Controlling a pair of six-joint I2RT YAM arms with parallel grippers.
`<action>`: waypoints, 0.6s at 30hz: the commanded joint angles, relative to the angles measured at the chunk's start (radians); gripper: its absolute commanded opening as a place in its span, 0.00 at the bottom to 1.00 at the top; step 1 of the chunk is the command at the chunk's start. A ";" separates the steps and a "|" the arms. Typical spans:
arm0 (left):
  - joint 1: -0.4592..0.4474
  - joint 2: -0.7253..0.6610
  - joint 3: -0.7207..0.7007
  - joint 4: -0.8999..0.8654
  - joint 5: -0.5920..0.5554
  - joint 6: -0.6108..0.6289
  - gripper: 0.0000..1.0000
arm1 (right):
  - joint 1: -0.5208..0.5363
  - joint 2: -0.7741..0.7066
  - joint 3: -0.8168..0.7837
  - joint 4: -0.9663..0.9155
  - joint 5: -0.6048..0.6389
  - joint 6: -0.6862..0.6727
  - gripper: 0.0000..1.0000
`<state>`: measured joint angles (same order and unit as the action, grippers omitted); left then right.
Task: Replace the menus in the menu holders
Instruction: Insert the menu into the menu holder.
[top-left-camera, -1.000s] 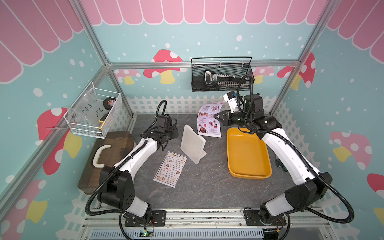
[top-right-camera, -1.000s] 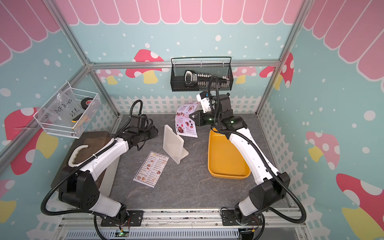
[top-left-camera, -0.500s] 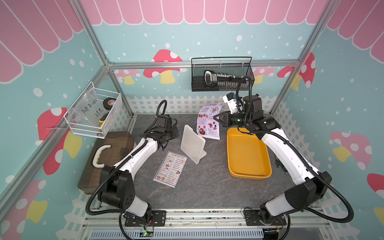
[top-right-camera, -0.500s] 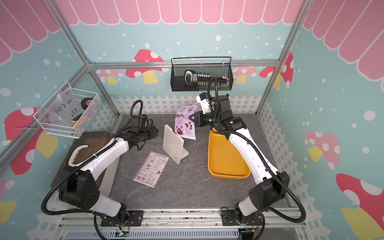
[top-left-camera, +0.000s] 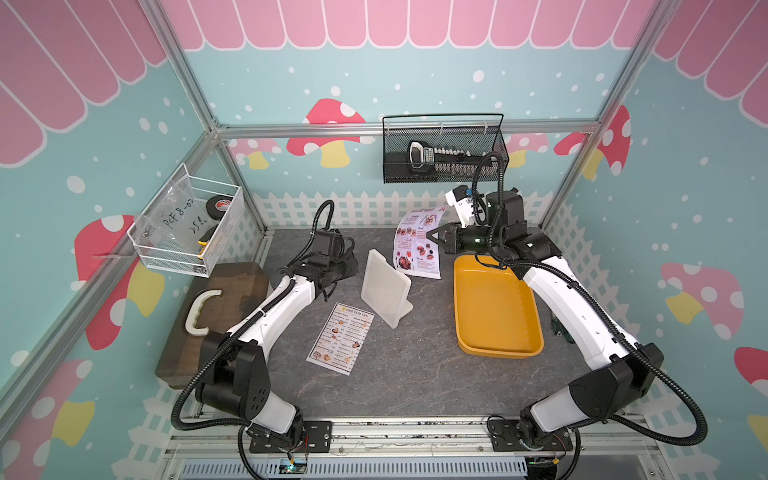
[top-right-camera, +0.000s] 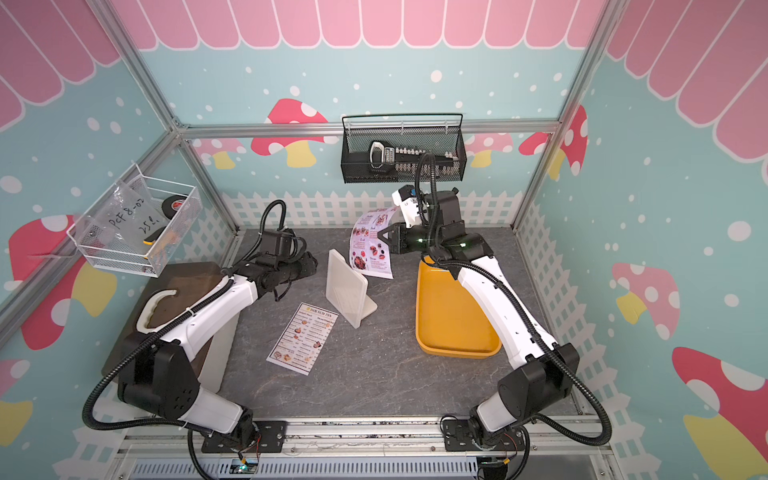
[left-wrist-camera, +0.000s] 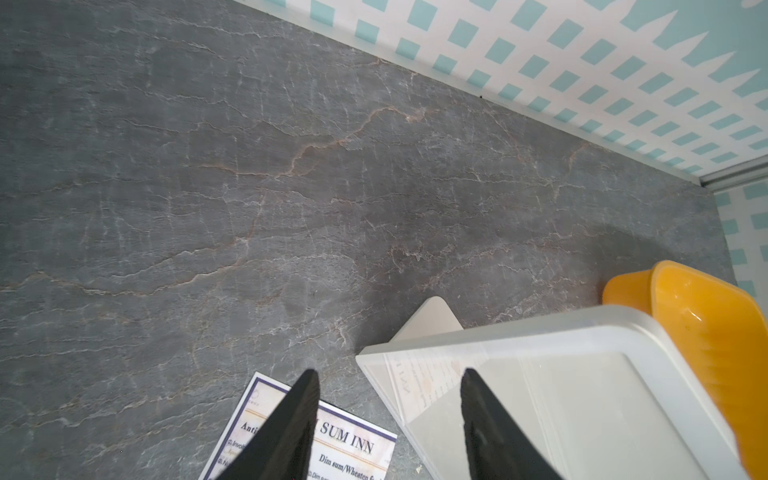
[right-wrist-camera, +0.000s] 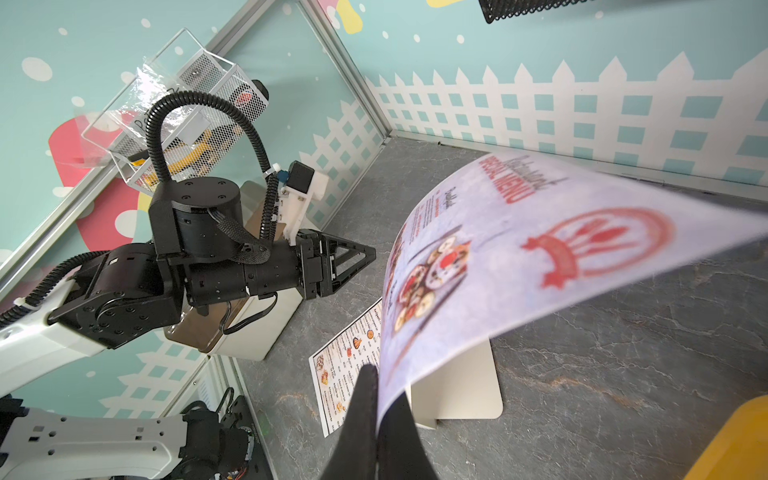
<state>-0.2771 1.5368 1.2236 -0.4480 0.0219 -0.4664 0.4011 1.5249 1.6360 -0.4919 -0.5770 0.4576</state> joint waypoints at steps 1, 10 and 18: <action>-0.003 0.031 0.016 0.026 0.090 0.057 0.56 | 0.002 0.002 0.018 0.031 -0.032 0.008 0.04; -0.004 0.039 0.007 0.011 0.073 0.066 0.56 | 0.002 0.024 0.035 0.039 -0.032 0.014 0.04; -0.005 0.037 0.017 0.005 0.067 0.072 0.55 | 0.002 0.022 0.020 0.022 -0.004 -0.001 0.04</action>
<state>-0.2802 1.5734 1.2251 -0.4431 0.0834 -0.4133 0.4011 1.5410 1.6459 -0.4641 -0.5922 0.4725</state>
